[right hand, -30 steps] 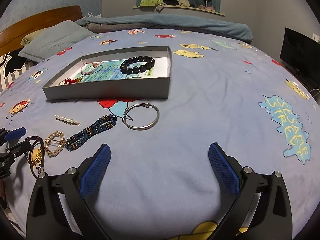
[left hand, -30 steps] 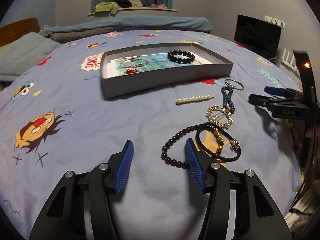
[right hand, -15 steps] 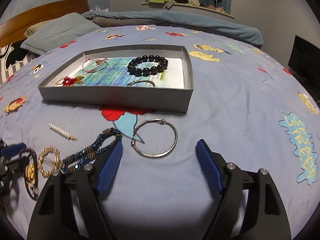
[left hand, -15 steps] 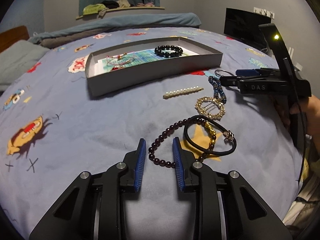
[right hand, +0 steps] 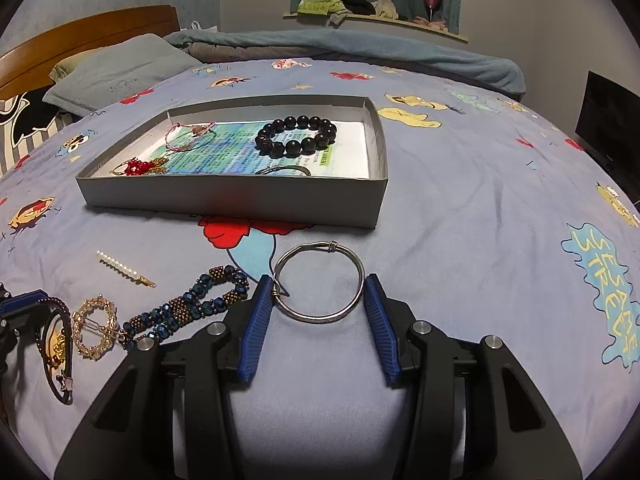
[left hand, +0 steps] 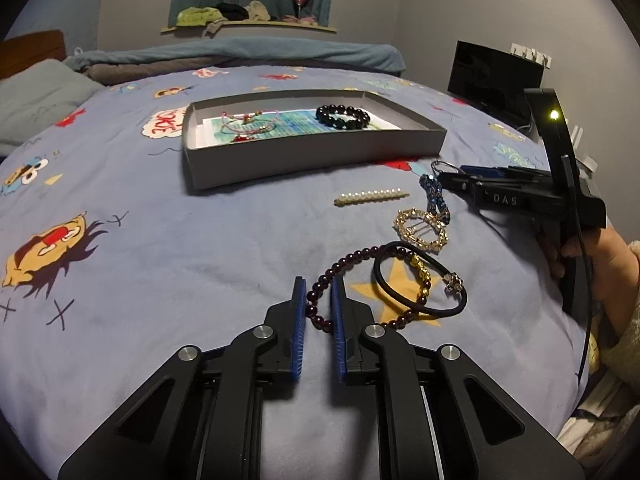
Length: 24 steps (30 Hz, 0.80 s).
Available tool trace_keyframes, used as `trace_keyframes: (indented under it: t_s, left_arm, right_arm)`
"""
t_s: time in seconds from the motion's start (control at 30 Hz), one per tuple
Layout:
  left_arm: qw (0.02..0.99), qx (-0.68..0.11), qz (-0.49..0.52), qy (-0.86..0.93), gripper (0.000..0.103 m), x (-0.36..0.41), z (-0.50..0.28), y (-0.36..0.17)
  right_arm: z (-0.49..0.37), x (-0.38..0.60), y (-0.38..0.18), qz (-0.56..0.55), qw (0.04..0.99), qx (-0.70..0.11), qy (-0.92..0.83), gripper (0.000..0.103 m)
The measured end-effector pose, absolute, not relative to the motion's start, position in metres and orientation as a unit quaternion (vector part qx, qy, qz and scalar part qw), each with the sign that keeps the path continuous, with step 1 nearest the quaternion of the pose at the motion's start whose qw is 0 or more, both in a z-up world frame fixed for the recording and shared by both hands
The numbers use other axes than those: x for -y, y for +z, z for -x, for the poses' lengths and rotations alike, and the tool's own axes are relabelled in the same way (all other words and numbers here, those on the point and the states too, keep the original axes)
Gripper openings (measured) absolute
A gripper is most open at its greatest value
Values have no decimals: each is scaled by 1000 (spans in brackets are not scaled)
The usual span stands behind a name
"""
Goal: Organize jewelry
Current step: 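Grasp the dark red bead bracelet with the left tool while the right tool grasps the silver hoop, then lift the bracelet and hoop and carry them over the gray tray with both tools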
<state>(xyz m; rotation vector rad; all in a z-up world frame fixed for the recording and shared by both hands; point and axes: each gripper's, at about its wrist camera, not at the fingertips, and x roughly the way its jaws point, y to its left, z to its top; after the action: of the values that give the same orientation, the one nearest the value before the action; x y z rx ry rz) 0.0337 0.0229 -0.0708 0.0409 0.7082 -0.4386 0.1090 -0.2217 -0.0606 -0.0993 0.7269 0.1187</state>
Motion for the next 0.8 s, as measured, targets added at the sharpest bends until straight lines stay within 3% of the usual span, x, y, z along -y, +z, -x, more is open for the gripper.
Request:
trace_keyframes:
  t_s: [0.17,0.8]
  left_arm:
    - [921,-337,-23,-192,7,-24,-33,-70]
    - [944,-273,-30,-183,6,-35,-19,-32]
  right_arm:
    - [-105,217,-60,64,935,-346,51,47]
    - [-89,226,-48,34,949,-308,58,46]
